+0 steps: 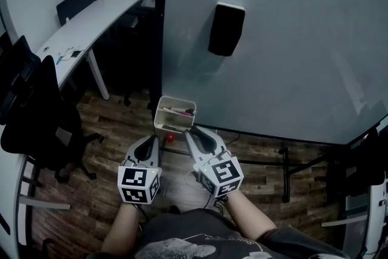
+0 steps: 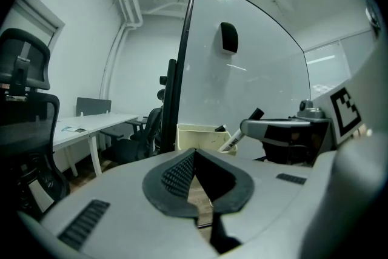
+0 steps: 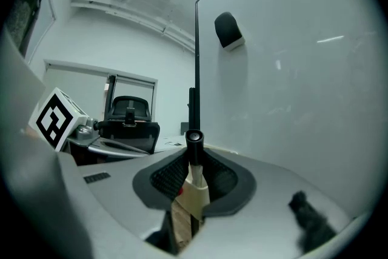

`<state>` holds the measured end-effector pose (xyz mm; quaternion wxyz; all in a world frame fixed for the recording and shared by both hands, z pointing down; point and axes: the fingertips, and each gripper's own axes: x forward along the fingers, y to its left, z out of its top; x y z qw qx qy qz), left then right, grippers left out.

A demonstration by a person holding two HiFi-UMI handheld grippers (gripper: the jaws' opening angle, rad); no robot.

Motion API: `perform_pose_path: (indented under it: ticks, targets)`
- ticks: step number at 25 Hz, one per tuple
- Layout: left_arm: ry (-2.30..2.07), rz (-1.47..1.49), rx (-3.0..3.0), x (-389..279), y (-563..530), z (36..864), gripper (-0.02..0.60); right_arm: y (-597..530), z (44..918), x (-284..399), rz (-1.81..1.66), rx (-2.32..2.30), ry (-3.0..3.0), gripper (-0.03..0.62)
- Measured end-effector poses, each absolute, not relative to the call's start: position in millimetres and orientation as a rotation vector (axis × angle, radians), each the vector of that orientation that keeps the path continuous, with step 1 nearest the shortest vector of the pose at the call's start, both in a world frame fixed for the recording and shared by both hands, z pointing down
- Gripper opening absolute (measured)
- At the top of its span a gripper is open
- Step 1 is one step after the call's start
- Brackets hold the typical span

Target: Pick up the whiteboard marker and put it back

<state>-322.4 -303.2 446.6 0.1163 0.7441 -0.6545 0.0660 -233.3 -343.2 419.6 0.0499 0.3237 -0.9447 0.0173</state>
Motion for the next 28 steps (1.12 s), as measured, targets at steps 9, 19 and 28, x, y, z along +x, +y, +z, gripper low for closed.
perform_pose_path:
  ticks: [9, 19, 28]
  targets:
    - [-1.929, 0.177, 2.201, -299.2, -306.3, 434.5, 0.012, -340.8, 383.9, -199.2, 0.104, 1.033, -2.971, 0.080]
    - [-1.965, 0.189, 2.165, -253.3, -276.8, 429.7, 0.012, -313.7, 376.1, -141.8, 0.135, 1.032, -3.008, 0.080]
    - [-1.983, 0.224, 2.139, -186.2, -236.7, 430.5, 0.012, -273.2, 392.7, -66.2, 0.188, 0.993, -2.964, 0.080]
